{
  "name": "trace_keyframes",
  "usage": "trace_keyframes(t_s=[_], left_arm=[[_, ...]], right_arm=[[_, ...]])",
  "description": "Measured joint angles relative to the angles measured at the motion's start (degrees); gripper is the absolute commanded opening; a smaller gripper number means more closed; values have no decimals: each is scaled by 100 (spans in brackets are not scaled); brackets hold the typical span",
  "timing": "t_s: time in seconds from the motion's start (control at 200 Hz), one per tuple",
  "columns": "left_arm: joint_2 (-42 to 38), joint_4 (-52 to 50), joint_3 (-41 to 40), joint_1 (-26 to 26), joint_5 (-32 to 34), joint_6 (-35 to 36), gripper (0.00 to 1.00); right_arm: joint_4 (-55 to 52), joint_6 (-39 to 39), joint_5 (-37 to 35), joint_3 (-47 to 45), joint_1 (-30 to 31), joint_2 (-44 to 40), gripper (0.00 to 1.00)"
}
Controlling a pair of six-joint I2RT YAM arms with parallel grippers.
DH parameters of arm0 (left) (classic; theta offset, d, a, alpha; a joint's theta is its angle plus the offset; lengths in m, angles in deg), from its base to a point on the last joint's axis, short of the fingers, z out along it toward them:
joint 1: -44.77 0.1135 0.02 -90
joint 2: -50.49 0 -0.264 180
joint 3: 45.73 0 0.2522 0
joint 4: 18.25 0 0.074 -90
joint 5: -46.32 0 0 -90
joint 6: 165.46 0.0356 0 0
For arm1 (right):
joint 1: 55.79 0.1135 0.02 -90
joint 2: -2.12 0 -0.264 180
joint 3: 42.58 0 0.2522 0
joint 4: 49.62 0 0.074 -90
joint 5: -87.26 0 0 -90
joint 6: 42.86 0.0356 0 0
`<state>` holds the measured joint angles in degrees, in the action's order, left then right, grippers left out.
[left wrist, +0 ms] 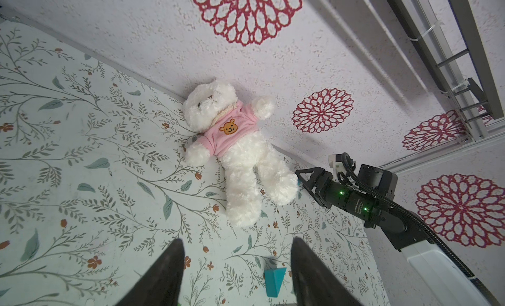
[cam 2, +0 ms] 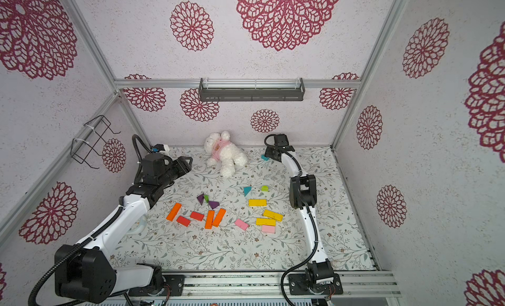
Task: Assemble a carrot with building blocks
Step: Assemble the building block at the center of the board.
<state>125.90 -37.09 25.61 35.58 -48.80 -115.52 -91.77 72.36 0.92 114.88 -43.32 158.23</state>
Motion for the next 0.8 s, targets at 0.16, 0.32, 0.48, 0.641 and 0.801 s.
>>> trace_keyframes(t_s=[0.16, 0.32, 0.48, 0.641, 0.801], left_arm=[[-2, 0, 2, -22, -22, 0, 64], [-2, -2, 0, -79, -20, 4, 64], [-2, -2, 0, -146, -17, 24, 64], [-2, -4, 2, -190, -17, 42, 64], [-2, -4, 0, -216, -22, 39, 64]], right_arm=[[66, -190, -144, -1515, 197, -938, 68], [55, -321, -240, -2114, 348, -1333, 60], [273, -417, -243, -2614, 382, -1611, 53], [455, -476, -339, -3407, 387, -2098, 54], [444, -470, -380, -3757, 415, -2334, 53]])
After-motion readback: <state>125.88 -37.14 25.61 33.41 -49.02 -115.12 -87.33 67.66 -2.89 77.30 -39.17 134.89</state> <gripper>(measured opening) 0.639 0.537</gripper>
